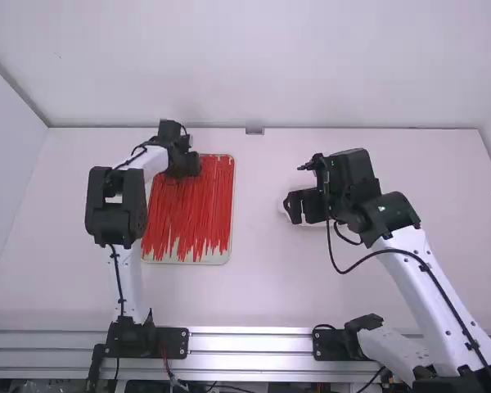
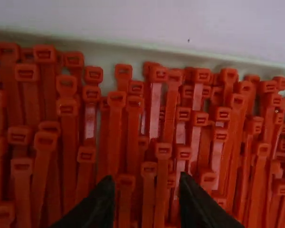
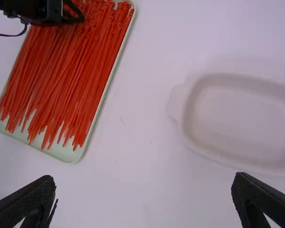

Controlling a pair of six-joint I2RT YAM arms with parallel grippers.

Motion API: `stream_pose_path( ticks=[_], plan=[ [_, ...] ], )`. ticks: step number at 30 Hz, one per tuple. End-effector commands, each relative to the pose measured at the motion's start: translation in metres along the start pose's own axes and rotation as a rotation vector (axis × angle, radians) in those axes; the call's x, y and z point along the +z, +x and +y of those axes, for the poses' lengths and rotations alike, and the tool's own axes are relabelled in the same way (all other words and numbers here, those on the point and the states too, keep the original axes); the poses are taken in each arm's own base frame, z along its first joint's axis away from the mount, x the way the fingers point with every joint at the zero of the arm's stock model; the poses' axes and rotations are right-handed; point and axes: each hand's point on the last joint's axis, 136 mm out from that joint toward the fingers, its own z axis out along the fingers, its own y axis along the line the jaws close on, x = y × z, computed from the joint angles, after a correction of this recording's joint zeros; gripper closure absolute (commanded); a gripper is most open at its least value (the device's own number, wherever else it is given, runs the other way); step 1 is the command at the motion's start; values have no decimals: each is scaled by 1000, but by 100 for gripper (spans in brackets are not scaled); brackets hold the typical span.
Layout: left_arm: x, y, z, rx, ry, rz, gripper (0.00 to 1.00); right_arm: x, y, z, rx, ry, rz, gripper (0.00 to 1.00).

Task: Fasten the cable tie

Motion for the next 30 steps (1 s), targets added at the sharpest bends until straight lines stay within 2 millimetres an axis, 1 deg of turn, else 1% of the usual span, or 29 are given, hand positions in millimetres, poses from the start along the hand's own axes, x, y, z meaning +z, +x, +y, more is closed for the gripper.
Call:
stream_pose_path(
  ticks=[1,3,7,9,11,15,19,26,30],
  plan=[
    [7,11,3,-4,-17,28,66,-2,-6,1,1,0,-10,1],
    [7,11,4,-4,-18,28,69,-2,-6,1,1,0,-9,1],
    [7,7,3,-1,-16,15,70,-2,-5,1,0,0,-9,1],
    [7,7,3,-1,-16,15,73,-2,-5,1,2,0,-6,1],
    [7,8,3,-2,-17,18,78,-2,-2,1,3,2,4,1],
    [7,6,3,-1,-17,11,81,-2,1,0,6,3,16,1],
    [7,6,9,-27,-49,5,83,-2,1,0,6,3,16,1],
    [7,5,8,-21,-42,4,85,-2,0,0,6,3,14,1],
    [7,5,5,-15,-38,4,86,-2,0,0,5,3,11,1]
  ],
)
